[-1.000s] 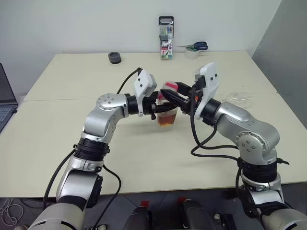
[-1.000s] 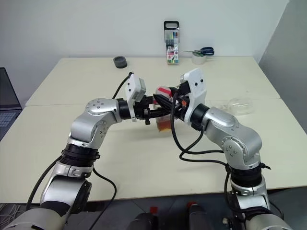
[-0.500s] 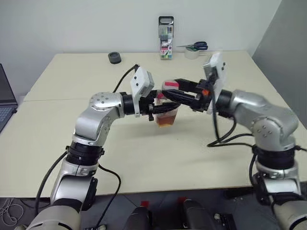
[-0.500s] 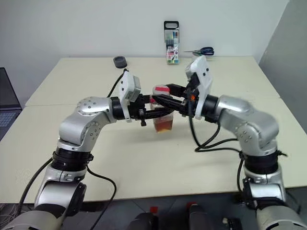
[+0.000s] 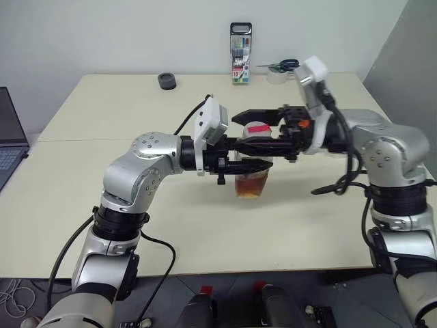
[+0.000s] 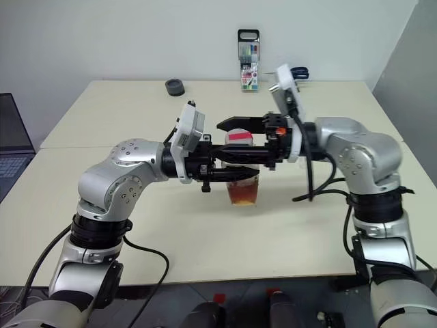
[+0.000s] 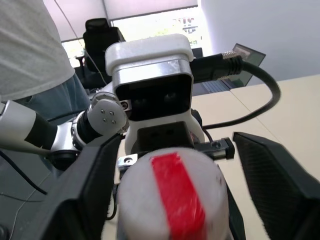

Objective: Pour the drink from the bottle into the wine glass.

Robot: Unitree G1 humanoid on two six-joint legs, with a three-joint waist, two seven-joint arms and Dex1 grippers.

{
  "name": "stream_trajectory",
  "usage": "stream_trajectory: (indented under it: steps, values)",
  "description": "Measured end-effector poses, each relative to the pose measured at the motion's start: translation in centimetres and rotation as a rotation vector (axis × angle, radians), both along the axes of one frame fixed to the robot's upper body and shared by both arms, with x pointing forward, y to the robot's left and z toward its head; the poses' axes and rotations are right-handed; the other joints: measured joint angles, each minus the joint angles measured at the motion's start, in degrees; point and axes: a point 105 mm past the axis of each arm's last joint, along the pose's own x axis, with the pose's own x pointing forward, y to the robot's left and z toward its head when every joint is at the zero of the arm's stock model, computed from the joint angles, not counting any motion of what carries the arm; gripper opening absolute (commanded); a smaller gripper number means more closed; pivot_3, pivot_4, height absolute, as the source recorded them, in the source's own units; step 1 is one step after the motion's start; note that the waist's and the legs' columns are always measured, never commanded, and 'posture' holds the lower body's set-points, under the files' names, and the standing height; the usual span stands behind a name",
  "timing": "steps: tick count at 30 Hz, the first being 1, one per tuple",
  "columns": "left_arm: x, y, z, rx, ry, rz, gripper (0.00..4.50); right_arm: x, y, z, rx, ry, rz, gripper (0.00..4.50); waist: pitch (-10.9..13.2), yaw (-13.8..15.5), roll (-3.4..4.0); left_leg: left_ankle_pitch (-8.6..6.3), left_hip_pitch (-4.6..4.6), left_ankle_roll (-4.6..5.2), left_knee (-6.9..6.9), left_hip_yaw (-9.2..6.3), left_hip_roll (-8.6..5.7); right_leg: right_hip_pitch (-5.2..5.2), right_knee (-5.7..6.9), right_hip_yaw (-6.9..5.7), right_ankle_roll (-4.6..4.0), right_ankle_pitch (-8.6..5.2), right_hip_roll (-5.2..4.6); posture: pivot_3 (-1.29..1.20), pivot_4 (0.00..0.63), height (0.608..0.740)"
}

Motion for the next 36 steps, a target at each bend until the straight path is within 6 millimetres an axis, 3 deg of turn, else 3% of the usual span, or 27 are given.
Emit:
stream_trajectory:
  steps: [4, 9, 15, 25, 28, 33, 36]
  values:
    - [0.9, 0.4, -0.2, -0.005, 0.012, 0.049, 1.81, -0.9, -1.2, -0.1, 0.020, 0.006, -0.127, 4.48, 0.00, -0.16, 0.00, 0.00, 0.04, 0.01, -0.02, 0.03, 0.02, -0.01, 0.07, 0.04, 0.00, 0.00, 0.02, 0.00, 0.150, 0.740]
    - [1.3, 0.3, -0.2, -0.020, 0.014, 0.068, 1.81, -1.8, 0.1, 0.4, 0.073, -0.081, -0.292, 4.48, 0.00, -0.32, 0.01, 0.00, 0.06, 0.00, -0.03, 0.08, 0.04, -0.07, 0.18, 0.08, 0.00, 0.00, 0.03, 0.00, 0.150, 0.740]
    - [2.0, 0.3, 0.2, -0.024, -0.005, 0.086, 1.81, -0.7, 2.1, -0.6, 0.112, -0.091, -0.424, 4.48, 0.00, -0.23, 0.01, 0.01, 0.05, -0.01, 0.01, 0.09, 0.00, -0.08, 0.19, 0.08, 0.00, 0.00, 0.04, 0.00, 0.150, 0.740]
    - [2.1, 0.2, 0.2, -0.021, -0.010, 0.085, 1.81, -0.1, 1.8, 0.2, 0.183, -0.091, -0.498, 4.48, 0.00, -0.30, 0.01, 0.00, 0.05, 0.00, 0.00, 0.12, 0.00, -0.08, 0.18, 0.07, 0.00, 0.00, 0.05, 0.00, 0.150, 0.740]
    - [2.0, 0.2, 0.2, -0.021, -0.011, 0.086, 1.81, -0.1, 1.4, 0.0, 0.182, -0.086, -0.505, 3.91, 0.00, -0.31, 0.01, 0.00, 0.05, 0.00, -0.01, 0.11, 0.00, -0.08, 0.18, 0.07, 0.00, 0.00, 0.06, 0.00, 0.150, 0.740]
    - [2.0, 0.2, 0.0, -0.021, -0.006, 0.092, 1.81, -0.2, 1.1, -0.5, 0.164, -0.078, -0.495, 2.11, 0.00, -0.31, 0.01, 0.00, 0.06, 0.01, -0.01, 0.12, 0.02, -0.08, 0.18, 0.07, 0.00, 0.00, 0.07, 0.00, 0.150, 0.740]
    - [1.9, 0.1, -0.3, -0.012, 0.002, 0.084, 1.81, -0.4, 0.9, -0.7, 0.147, -0.086, -0.496, 1.90, 0.00, -0.31, 0.01, 0.00, 0.06, 0.02, -0.01, 0.15, 0.01, -0.08, 0.18, 0.07, 0.00, 0.00, 0.07, 0.00, 0.150, 0.740]
